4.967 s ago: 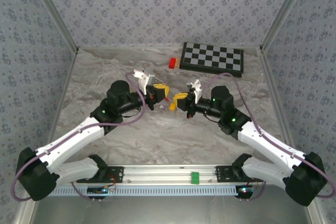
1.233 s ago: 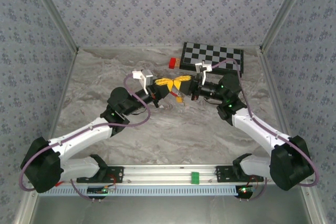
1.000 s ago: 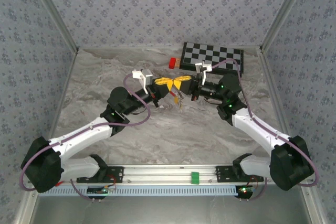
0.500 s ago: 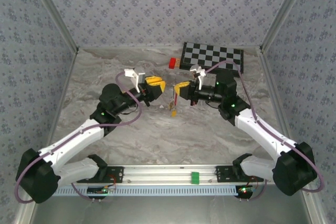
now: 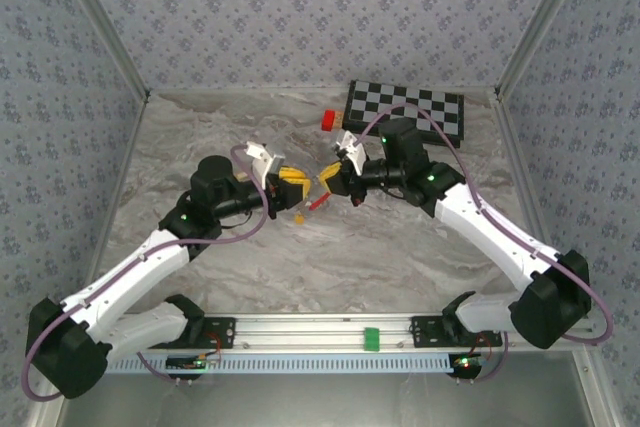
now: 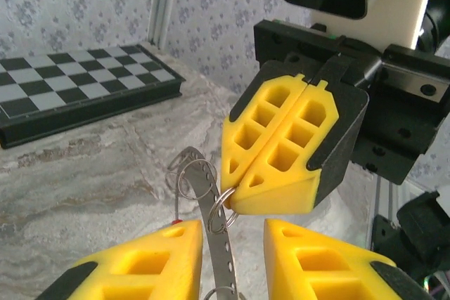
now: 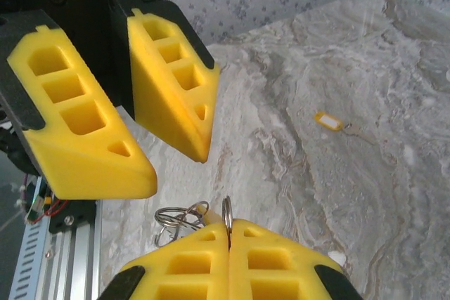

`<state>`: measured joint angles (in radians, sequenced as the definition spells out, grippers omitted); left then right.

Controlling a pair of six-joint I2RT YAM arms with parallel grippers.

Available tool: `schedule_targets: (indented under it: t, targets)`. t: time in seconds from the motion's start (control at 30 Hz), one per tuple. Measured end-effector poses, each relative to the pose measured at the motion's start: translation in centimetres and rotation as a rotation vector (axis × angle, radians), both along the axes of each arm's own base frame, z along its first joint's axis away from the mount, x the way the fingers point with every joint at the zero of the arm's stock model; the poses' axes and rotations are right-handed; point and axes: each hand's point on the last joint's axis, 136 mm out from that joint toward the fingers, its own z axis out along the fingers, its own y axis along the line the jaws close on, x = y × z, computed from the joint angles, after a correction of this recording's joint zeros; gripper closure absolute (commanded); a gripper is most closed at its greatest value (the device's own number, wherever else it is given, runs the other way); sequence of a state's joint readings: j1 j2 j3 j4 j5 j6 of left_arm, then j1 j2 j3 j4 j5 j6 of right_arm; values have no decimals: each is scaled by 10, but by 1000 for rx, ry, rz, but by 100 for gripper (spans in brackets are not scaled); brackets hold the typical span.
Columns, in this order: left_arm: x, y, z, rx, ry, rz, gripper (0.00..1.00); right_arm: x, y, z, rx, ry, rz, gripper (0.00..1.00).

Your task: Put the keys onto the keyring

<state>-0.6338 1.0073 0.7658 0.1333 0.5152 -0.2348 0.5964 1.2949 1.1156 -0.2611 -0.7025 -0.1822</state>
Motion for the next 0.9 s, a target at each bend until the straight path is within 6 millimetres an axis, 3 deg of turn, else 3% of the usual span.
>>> schedule_targets:
  t: [0.63,0.83,0.9]
  targets:
    - [-5,-12,-14,37,42,-89,74,-21,3,0,22,42,108,100]
    - [-10,-17,-13,35,40,-137,100,-20,2,0,26,46,107,100]
    - [-10,-17,-13,34,38,-144,100,-20,1,0,26,47,105,100]
